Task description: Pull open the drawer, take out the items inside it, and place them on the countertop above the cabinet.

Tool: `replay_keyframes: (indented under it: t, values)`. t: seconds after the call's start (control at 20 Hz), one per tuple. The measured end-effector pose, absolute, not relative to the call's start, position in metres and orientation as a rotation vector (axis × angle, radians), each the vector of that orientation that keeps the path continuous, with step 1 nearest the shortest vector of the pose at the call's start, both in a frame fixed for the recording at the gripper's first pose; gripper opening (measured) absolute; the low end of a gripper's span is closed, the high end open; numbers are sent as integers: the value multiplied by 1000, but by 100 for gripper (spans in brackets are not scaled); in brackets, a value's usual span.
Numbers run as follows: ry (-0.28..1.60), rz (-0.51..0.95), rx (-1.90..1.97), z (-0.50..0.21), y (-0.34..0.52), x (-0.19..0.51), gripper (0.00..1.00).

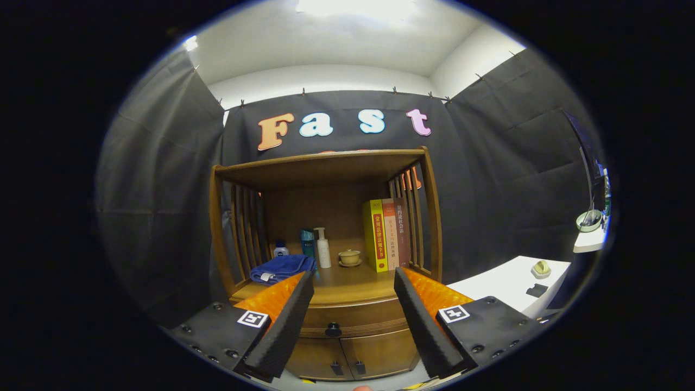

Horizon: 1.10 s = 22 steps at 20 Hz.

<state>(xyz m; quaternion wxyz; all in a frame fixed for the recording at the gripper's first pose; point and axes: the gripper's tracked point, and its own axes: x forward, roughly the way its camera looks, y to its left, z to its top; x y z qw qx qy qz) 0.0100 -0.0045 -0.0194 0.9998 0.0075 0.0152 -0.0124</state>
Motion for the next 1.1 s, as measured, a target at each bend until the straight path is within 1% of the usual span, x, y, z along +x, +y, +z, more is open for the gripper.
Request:
replay_keyframes:
  t: [0.35, 0.6, 0.9, 1.1]
  values:
    - [36, -21, 12, -25, 4, 19, 98]
    - [-26, -5, -22, -19, 19, 43, 98]
    - [-29, 75, -29, -82, 51, 77, 98]
    - [22, 91, -11, -149, 56, 99, 98]
